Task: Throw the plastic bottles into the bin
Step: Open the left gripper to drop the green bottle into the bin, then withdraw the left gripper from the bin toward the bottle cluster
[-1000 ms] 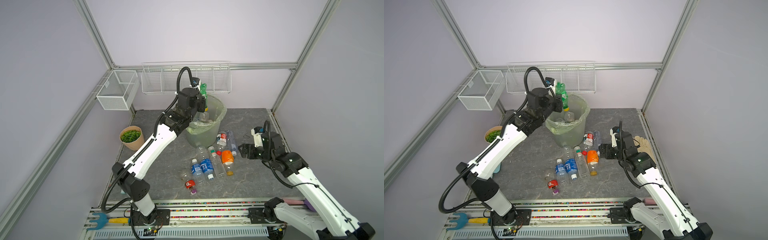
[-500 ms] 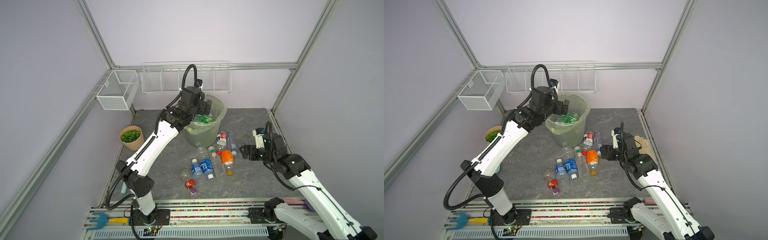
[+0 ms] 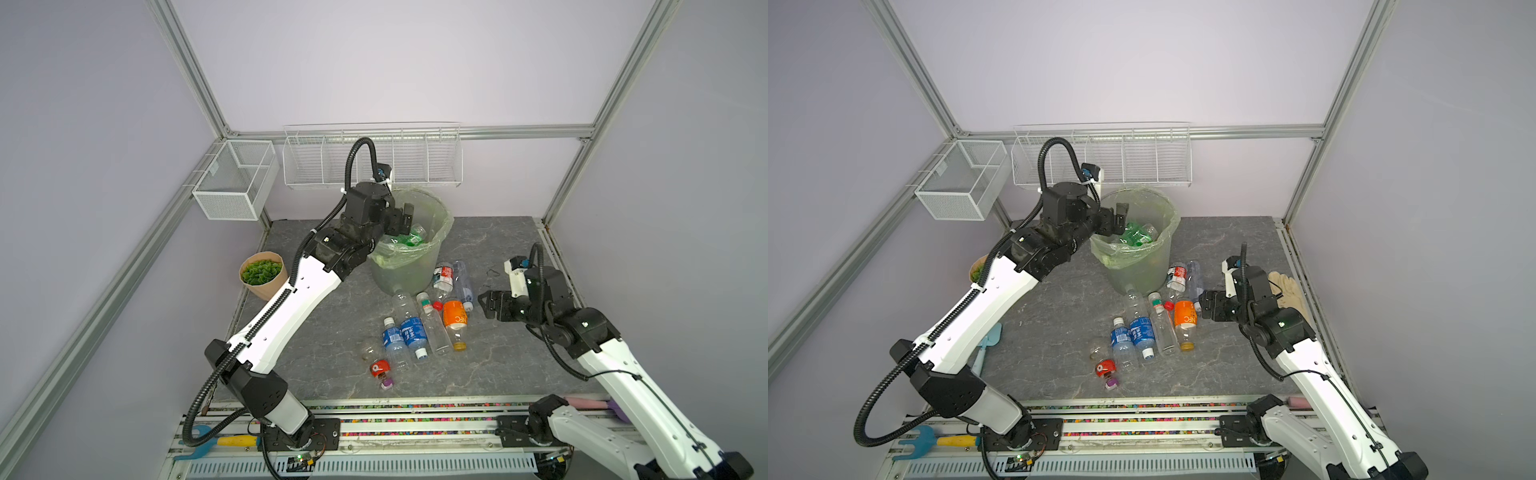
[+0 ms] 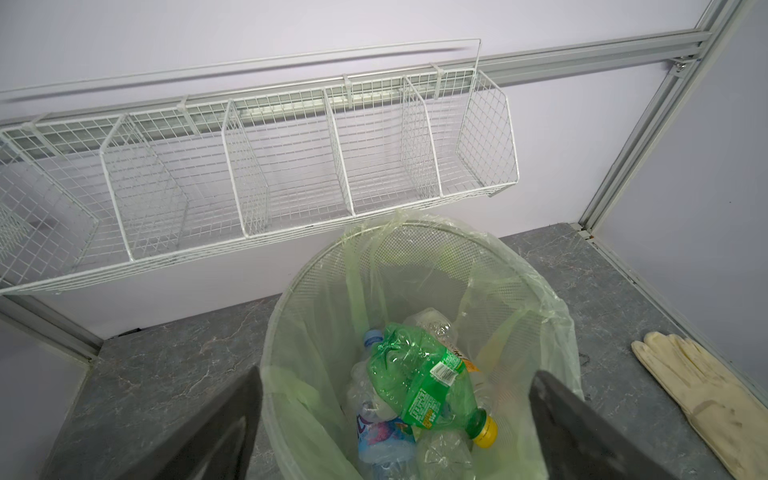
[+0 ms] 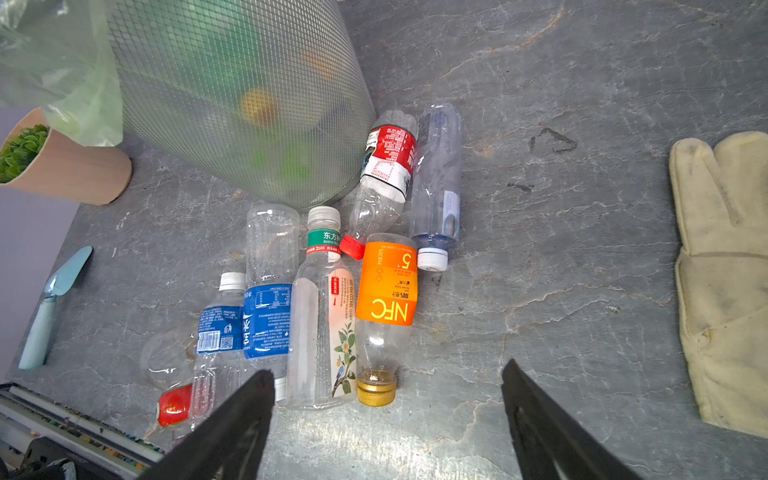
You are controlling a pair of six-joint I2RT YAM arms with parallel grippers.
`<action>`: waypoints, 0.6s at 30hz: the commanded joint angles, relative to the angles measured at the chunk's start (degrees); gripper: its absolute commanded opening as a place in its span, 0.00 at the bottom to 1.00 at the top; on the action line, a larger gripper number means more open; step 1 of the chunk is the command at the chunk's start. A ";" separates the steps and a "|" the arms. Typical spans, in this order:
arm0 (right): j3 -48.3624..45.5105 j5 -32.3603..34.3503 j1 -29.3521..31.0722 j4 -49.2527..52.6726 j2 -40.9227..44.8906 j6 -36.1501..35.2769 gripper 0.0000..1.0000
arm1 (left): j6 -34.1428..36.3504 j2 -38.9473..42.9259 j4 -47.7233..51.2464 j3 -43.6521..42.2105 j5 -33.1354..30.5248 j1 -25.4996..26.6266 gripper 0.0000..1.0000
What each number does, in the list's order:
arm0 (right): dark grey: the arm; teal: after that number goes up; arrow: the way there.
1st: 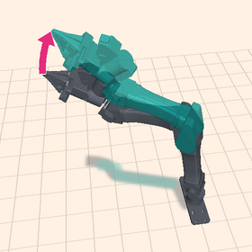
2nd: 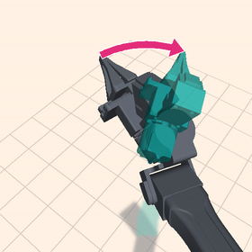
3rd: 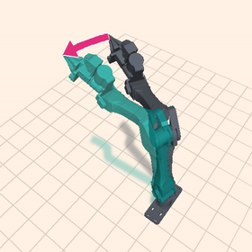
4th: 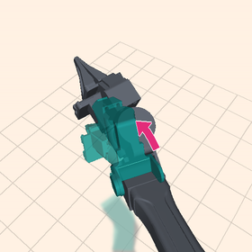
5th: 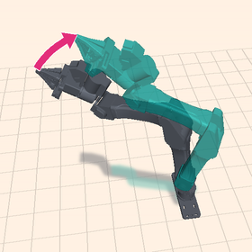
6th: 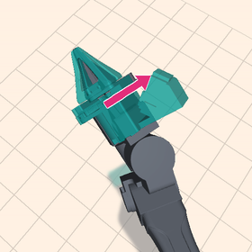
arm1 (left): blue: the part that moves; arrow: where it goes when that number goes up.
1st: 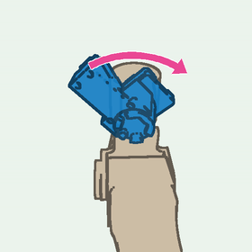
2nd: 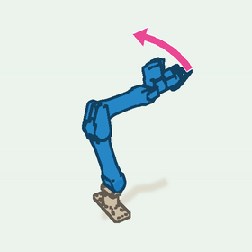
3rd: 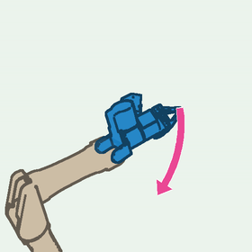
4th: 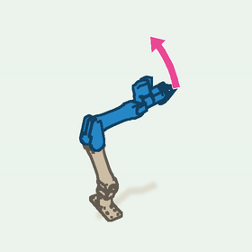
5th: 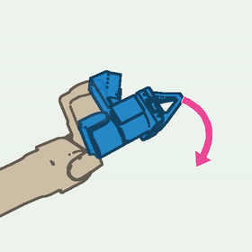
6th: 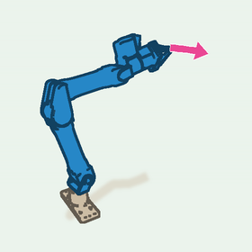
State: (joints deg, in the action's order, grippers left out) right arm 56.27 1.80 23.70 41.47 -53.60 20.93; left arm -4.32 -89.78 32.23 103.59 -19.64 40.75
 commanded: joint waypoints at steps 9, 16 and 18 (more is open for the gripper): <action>-1.24 -3.09 -0.16 1.24 -5.72 -1.19 0.88 | -8.02 9.63 -4.62 -14.02 4.11 -4.19 0.99; -1.38 -6.28 0.11 0.54 -8.83 -1.07 0.88 | -10.86 15.11 -4.16 -23.27 4.22 -4.87 0.99; -1.20 -7.04 0.30 0.28 -9.31 -1.11 0.88 | -12.33 16.29 -3.10 -25.47 4.25 -5.31 0.99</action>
State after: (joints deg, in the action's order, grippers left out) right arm 55.90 -2.96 23.75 41.93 -62.52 20.56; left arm -13.74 -75.18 28.21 80.18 -16.01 36.12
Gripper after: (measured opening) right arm 0.884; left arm 0.993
